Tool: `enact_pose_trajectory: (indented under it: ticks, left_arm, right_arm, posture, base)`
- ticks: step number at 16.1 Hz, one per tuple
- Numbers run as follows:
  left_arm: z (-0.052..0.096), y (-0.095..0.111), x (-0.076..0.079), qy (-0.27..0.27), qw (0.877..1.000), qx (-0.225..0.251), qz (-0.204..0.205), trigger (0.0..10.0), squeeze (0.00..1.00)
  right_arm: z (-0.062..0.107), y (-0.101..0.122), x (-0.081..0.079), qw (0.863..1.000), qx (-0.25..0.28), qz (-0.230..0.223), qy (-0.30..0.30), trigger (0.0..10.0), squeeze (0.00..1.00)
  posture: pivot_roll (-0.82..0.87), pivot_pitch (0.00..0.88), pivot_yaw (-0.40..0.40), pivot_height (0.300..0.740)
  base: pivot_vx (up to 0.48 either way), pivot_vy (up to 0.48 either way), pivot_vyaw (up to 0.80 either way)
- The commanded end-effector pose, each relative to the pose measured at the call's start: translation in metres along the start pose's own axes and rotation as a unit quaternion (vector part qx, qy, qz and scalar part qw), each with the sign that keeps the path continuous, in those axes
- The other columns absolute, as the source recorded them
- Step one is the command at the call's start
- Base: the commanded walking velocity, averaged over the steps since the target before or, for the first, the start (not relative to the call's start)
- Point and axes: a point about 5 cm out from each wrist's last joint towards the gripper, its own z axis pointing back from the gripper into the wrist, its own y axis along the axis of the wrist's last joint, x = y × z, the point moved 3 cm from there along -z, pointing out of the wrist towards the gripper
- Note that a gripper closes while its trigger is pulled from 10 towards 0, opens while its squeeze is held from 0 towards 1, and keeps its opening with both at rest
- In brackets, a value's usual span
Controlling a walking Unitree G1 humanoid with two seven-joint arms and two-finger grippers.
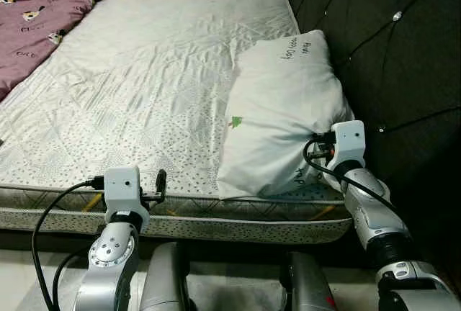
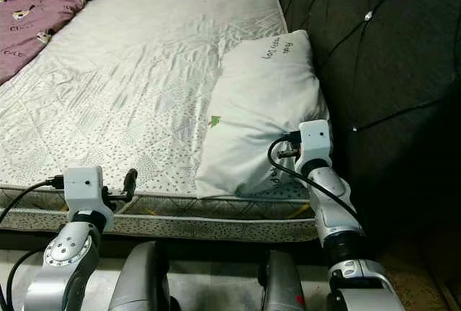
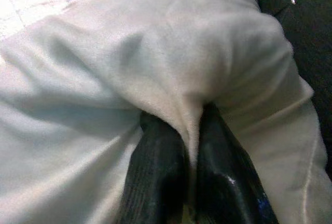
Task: Clean up the room
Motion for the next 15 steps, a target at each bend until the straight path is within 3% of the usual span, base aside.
enact_pose_trajectory:
  ticks: [1, 7, 8, 9, 12, 15]
  left_arm:
    - [-0.002, -0.003, 0.004, -0.005, 1.0, -0.006, 0.001, 10.0, 0.0]
    - [-0.003, -0.003, 0.004, -0.005, 1.0, -0.005, 0.001, 10.0, 0.0]
    - [-0.003, -0.003, 0.004, -0.005, 1.0, -0.005, 0.001, 10.0, 0.0]
    - [-0.003, -0.003, 0.004, -0.005, 1.0, -0.004, 0.001, 10.0, 0.0]
    - [-0.003, -0.003, 0.004, -0.004, 1.0, -0.003, 0.0, 10.0, 0.0]
    - [-0.004, -0.002, 0.004, -0.005, 1.0, -0.003, 0.001, 10.0, 0.0]
  right_arm:
    - [-0.004, 0.01, -0.04, 0.998, 0.021, -0.01, 0.057, 10.0, 0.0]
    - [-0.003, 0.01, -0.041, 0.998, 0.02, -0.016, 0.053, 10.0, 0.0]
    - [-0.003, 0.01, -0.041, 0.998, 0.022, -0.019, 0.054, 10.0, 0.32]
    - [-0.002, 0.012, -0.041, 0.998, 0.028, -0.024, 0.056, 10.0, 1.0]
    - [-0.009, 0.024, -0.027, 0.999, 0.049, -0.008, 0.016, 10.0, 1.0]
    - [-0.016, 0.033, -0.022, 0.999, 0.051, -0.004, 0.016, 10.0, 1.0]
  posture:
    - [0.1, 0.0, 0.017, 0.576]
    - [0.1, 0.001, 0.021, 0.576]
    - [0.1, 0.001, 0.021, 0.576]
    - [0.11, 0.002, 0.021, 0.576]
    - [0.11, 0.002, 0.022, 0.576]
    - [0.11, 0.001, 0.023, 0.576]
  base:
    - [0.0, 0.0, 0.0]
    - [0.0, 0.0, 0.0]
    - [0.0, 0.0, 0.0]
    - [0.0, 0.0, 0.0]
    - [0.0, 0.0, 0.0]
    - [0.0, 0.0, 0.0]
